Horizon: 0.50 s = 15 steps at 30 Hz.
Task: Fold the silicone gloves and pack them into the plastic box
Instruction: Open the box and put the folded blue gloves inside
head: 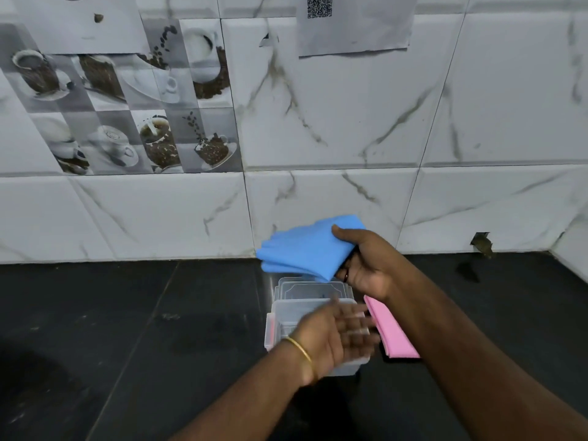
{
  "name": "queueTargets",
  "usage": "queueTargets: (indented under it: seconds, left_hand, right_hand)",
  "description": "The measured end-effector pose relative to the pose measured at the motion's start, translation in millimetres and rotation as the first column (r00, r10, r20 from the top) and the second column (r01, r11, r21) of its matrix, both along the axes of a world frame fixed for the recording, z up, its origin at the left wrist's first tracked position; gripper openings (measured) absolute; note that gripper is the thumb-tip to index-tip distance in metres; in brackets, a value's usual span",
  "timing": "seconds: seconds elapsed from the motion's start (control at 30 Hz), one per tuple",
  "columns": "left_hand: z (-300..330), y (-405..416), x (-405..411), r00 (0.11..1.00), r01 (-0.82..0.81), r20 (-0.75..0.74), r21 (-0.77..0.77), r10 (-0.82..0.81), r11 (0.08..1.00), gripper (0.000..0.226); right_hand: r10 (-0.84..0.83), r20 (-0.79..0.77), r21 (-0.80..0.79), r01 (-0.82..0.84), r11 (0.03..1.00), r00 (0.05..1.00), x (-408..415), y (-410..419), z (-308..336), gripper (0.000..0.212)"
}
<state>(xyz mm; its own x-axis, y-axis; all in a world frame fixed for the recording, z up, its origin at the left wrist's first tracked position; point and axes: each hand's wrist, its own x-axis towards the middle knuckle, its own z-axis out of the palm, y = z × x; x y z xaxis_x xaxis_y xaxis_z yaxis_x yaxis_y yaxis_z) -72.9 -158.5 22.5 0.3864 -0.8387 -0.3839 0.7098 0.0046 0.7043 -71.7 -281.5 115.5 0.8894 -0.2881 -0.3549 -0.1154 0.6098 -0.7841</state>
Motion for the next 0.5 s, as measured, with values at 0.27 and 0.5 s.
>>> queueTargets:
  seconds: [0.27, 0.5]
  left_hand:
    - [13, 20, 61, 0.92, -0.339, -0.32, -0.363, 0.226, 0.868, 0.096]
    - [-9, 37, 68, 0.923, -0.32, -0.318, -0.315, 0.219, 0.894, 0.095]
  right_hand:
    - [0.075, -0.12, -0.03, -0.079, 0.996, 0.99, -22, -26, -30, 0.037]
    - [0.08, -0.187, -0.141, -0.107, 0.984, 0.979, -30, -31, -73, 0.035]
